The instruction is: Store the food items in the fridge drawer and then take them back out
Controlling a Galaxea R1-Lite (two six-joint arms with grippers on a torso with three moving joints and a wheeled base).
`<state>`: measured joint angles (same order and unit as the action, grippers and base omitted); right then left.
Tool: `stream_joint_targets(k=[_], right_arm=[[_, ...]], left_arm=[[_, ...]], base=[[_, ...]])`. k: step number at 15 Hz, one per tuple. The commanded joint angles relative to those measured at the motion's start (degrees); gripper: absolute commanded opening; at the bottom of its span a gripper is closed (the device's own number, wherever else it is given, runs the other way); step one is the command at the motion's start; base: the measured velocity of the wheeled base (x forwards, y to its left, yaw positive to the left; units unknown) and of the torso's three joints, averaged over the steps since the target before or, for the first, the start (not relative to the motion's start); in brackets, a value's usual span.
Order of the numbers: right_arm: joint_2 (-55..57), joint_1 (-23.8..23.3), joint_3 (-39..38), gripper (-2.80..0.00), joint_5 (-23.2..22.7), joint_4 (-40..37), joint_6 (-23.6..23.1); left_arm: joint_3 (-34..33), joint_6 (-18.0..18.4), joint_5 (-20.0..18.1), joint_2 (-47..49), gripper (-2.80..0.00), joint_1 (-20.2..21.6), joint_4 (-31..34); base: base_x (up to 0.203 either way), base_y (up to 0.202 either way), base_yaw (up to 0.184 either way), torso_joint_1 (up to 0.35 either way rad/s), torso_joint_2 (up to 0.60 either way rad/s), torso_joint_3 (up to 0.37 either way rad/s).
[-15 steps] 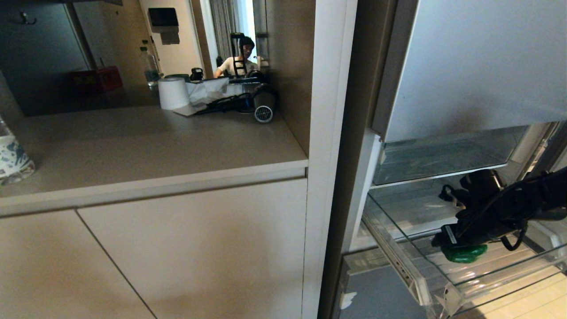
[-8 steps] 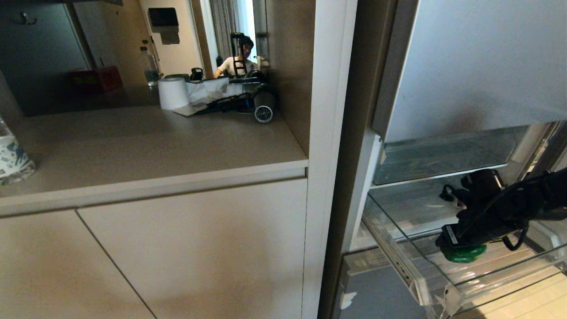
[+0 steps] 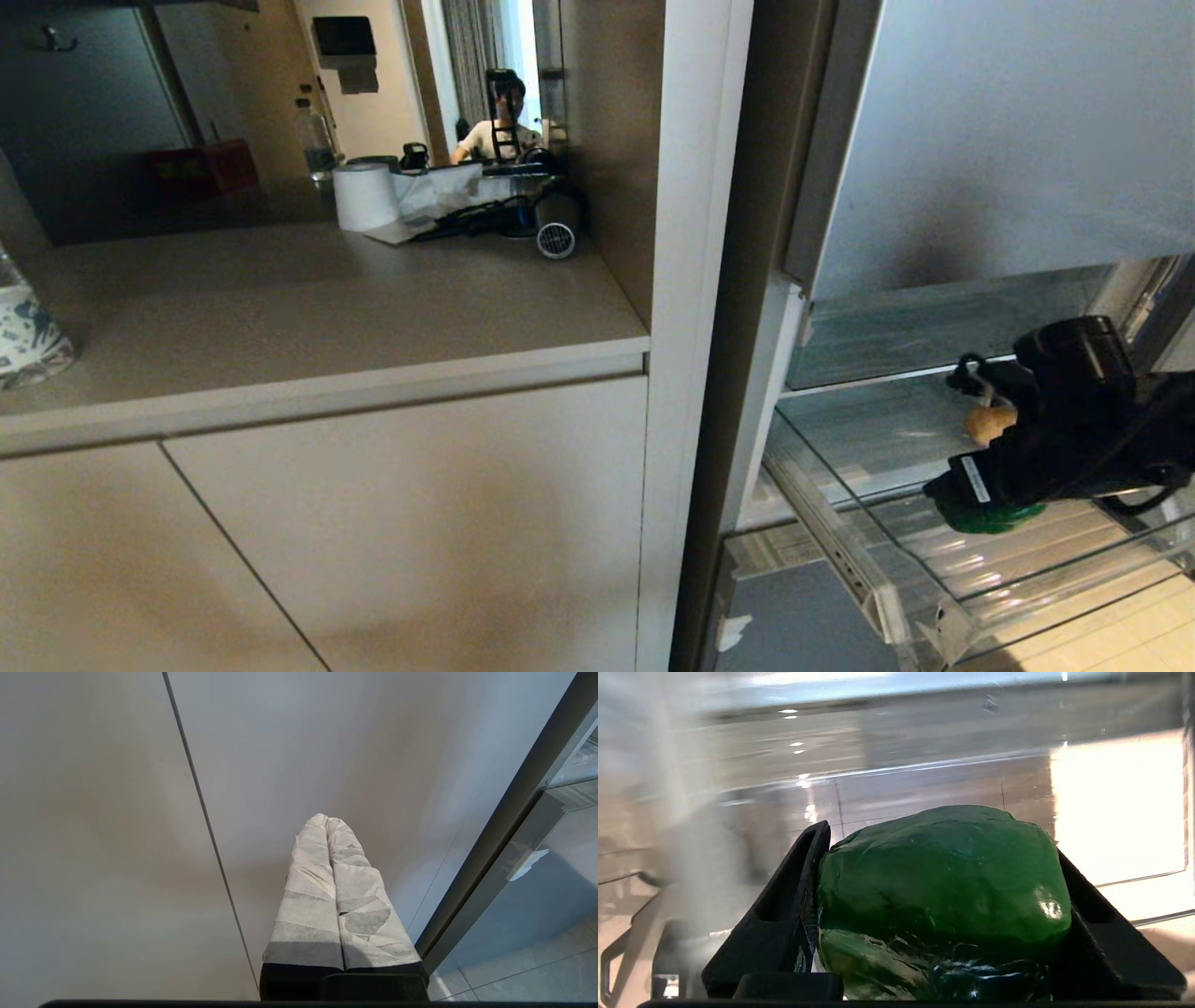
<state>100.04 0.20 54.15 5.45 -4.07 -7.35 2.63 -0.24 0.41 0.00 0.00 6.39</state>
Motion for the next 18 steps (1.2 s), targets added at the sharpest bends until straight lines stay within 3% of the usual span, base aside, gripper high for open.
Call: stream_joint_targets(k=[1, 5, 11, 13, 15, 18], right_arm=[[-9.9, 3.8, -3.4, -2.8, 0.1, 0.0, -0.1], [-22.5, 11.4, -7.7, -2.8, 0.2, -0.1, -0.4], [-28.0, 34.2, -7.3, -2.8, 4.1, -1.0, -0.6], [-24.8, 40.8, -4.6, -2.8, 4.3, -0.7, -0.6], [-18.7, 44.1, -1.0, -2.8, 4.3, 1.0, -0.5], [-7.5, 47.6, 5.2, -2.8, 4.3, 10.0, -0.6]], left_arm=[[0.0, 0.0, 0.0, 0.0, -2.8, 0.0, 0.0], [0.0, 0.0, 0.0, 0.0, -2.8, 0.0, 0.0], [0.0, 0.0, 0.0, 0.0, -2.8, 0.0, 0.0], [0.0, 0.0, 0.0, 0.0, -2.8, 0.0, 0.0], [0.0, 0.0, 0.0, 0.0, -2.8, 0.0, 0.0], [0.0, 0.0, 0.0, 0.0, -2.8, 0.0, 0.0]], base=[[0.0, 0.0, 0.0, 0.0, 0.0, 0.0], [0.0, 0.0, 0.0, 0.0, 0.0, 0.0], [0.0, 0.0, 0.0, 0.0, 0.0, 0.0], [0.0, 0.0, 0.0, 0.0, 0.0, 0.0], [0.0, 0.0, 0.0, 0.0, 0.0, 0.0], [0.0, 0.0, 0.0, 0.0, 0.0, 0.0]])
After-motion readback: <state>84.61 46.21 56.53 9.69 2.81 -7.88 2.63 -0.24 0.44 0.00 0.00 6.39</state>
